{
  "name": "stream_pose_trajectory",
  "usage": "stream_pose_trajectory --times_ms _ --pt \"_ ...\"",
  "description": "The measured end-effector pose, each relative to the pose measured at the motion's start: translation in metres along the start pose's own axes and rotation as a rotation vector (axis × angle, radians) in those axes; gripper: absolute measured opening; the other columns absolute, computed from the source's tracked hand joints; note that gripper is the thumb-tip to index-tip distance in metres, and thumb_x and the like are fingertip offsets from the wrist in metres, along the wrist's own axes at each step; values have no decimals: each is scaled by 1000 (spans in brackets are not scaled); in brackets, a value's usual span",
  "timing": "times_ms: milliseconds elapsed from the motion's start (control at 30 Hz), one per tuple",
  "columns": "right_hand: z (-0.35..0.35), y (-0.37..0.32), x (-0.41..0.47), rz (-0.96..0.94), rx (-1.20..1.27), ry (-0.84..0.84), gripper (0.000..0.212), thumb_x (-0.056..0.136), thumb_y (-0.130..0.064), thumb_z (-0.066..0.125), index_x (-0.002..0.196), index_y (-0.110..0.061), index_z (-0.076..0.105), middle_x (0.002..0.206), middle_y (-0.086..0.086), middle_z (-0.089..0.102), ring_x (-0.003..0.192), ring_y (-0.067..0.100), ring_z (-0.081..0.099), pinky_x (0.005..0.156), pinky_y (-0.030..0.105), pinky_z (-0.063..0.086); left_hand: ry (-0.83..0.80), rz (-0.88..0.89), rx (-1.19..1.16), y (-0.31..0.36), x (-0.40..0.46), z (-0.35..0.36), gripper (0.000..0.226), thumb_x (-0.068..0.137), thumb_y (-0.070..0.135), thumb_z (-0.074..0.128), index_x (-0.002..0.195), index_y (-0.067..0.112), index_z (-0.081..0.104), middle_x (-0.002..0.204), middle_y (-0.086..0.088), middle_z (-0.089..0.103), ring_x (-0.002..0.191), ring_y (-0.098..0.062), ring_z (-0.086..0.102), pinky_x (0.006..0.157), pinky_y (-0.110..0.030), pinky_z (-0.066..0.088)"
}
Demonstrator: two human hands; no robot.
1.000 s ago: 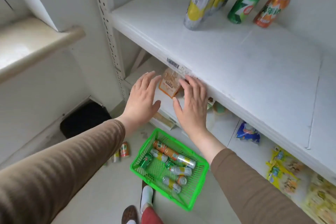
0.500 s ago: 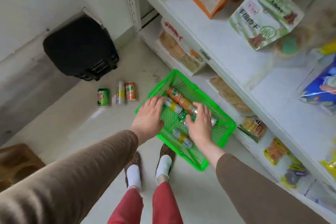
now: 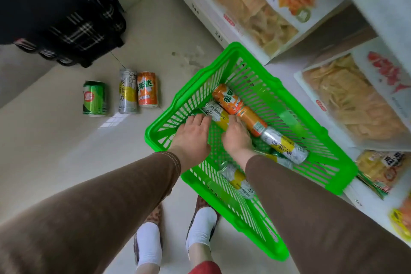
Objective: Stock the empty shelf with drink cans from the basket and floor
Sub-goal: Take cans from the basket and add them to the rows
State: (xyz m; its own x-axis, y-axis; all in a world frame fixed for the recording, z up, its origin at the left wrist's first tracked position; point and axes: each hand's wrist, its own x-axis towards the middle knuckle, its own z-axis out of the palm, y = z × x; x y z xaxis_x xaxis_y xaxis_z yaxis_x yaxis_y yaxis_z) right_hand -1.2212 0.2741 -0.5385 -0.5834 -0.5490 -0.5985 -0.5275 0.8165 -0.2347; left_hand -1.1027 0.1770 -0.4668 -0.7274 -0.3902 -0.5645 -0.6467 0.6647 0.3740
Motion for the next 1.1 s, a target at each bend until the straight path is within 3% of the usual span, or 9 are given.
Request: stream_pose_trajectory --times_ms 200,333,433,567,700,767,867,967,1100 --pt "52 -2 28 216 -117 90 42 96 -13 64 134 -7 46 135 15 59 126 32 51 99 40 43 -24 -21 -36 -14 18 16 81 86 32 64 151 17 18 148 -7 31 137 -27 29 113 -41 31" --pt "35 2 19 276 72 65 59 88 -26 76 136 -10 45 134 13 59 127 34 51 99 43 46 -18 -2 -45 -13 14 7 80 85 32 64 150 17 20 146 -7 33 136 -27 30 113 -41 31" --pt "-7 -6 -16 305 317 48 56 84 -32 79 125 -18 44 115 11 65 103 33 65 80 40 53 -19 -21 -84 -3 -6 -18 81 85 29 63 152 16 18 148 -8 32 136 -28 30 115 -40 30" --pt "-92 -31 -76 209 649 110 48 81 -32 81 109 -22 45 99 3 65 82 22 63 69 32 45 24 -30 -155 27 -52 -81 82 84 30 64 151 14 19 146 -9 34 135 -29 32 113 -41 32" --pt "-203 -68 -150 59 874 192 49 70 -51 76 106 -35 48 99 0 69 91 24 68 87 49 55 137 22 -205 63 -112 -179 81 81 29 67 148 13 25 138 -9 40 128 -31 38 105 -42 38" --pt "-266 -91 -192 -17 1000 211 49 70 -49 77 109 -37 50 96 -6 71 88 19 68 91 52 55 216 62 -205 80 -145 -238 81 79 29 68 147 13 27 136 -9 43 124 -31 41 102 -45 41" --pt "-366 -130 -258 -127 1055 290 57 73 -37 79 120 -25 49 98 -1 70 84 13 64 86 48 56 346 143 -235 109 -196 -328 81 79 32 69 147 13 29 138 -8 42 125 -30 40 104 -45 40" --pt "-452 -161 -313 -250 1030 397 62 74 -29 79 127 -20 48 118 18 63 90 11 64 80 24 53 481 258 -231 139 -238 -411 82 79 31 70 147 12 29 142 -7 40 130 -29 37 108 -41 36" --pt "-545 -199 -367 -390 1069 477 63 78 -14 77 131 -10 44 116 8 63 93 5 63 82 22 53 643 404 -226 178 -279 -508 81 77 32 67 147 13 31 142 -6 40 129 -29 38 107 -42 38"
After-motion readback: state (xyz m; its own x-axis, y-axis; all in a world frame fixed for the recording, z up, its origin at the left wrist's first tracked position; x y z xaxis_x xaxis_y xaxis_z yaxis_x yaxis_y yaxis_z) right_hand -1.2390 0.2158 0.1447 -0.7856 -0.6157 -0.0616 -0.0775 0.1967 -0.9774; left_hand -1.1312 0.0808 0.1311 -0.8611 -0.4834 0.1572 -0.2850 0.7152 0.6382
